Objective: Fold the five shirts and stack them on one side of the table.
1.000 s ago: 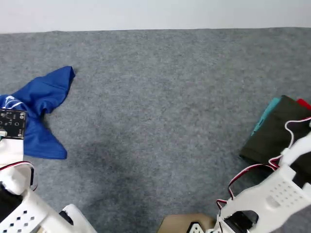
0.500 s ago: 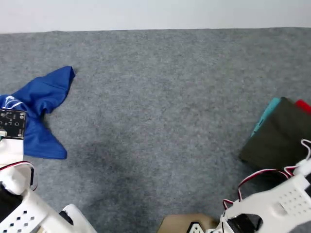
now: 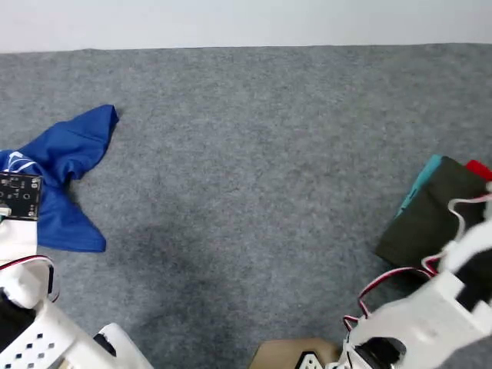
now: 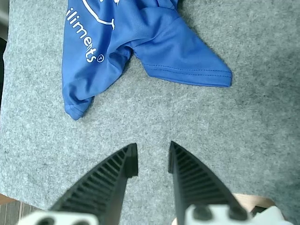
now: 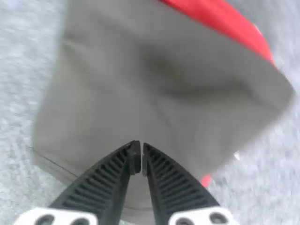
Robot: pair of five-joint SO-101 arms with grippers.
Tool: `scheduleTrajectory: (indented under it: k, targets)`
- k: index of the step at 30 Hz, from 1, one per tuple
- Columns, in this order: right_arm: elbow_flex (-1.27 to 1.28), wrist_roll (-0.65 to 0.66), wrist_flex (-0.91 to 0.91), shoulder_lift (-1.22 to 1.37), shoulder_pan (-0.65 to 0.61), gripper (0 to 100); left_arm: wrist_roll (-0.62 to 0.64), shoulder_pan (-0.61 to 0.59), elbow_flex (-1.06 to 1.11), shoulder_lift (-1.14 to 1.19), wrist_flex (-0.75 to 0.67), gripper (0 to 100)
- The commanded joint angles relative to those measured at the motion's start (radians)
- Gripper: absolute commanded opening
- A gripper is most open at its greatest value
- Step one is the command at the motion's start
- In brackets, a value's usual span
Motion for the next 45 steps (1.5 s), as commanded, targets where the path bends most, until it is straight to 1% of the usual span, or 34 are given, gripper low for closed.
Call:
scheduleTrajectory:
  k: [1,7,10,14,17,21,24,27,31,34,38,42,45]
  targets:
    - [-0.049,0.009,-0.097,-0.005,-0.102,0.9,-0.008,0.005,-0.005,-0.005,0.003,12]
    - [-0.051,0.009,-0.328,0.243,-0.188,0.9,-0.008,0.003,-0.005,-0.005,0.003,12]
    - [-0.071,0.009,-0.383,0.303,-0.208,0.9,-0.008,0.003,-0.005,-0.005,0.003,12]
    - [-0.092,0.003,-0.374,0.26,-0.217,0.9,-0.008,0.003,-0.005,-0.005,0.003,12]
    - [-0.115,-0.035,-0.318,0.179,-0.211,0.9,-0.008,0.003,-0.005,-0.005,0.003,12]
    - [-0.118,-0.032,-0.226,0.068,-0.186,0.9,-0.008,0.003,-0.005,-0.005,0.003,12]
    - [-0.115,-0.032,-0.226,0.074,-0.165,0.9,-0.008,0.003,-0.005,-0.005,0.003,12]
    - [-0.114,-0.032,-0.323,0.18,-0.16,0.9,-0.008,0.003,-0.005,-0.005,0.003,12]
    - [-0.121,-0.034,-0.539,0.349,-0.17,0.9,-0.008,0.003,-0.005,-0.005,0.003,12]
    - [-0.121,-0.037,-0.642,0.4,-0.188,0.9,-0.008,0.003,-0.005,-0.006,0.006,12]
    - [-0.121,-0.038,-0.636,0.348,-0.214,0.9,-0.008,0.003,-0.005,-0.006,0.006,12]
    - [-0.121,-0.038,-0.558,0.255,-0.216,0.9,-0.008,0.003,-0.005,-0.006,0.006,12]
    - [-0.121,-0.038,-0.463,0.188,-0.211,0.9,-0.008,0.003,-0.005,-0.006,0.005,12]
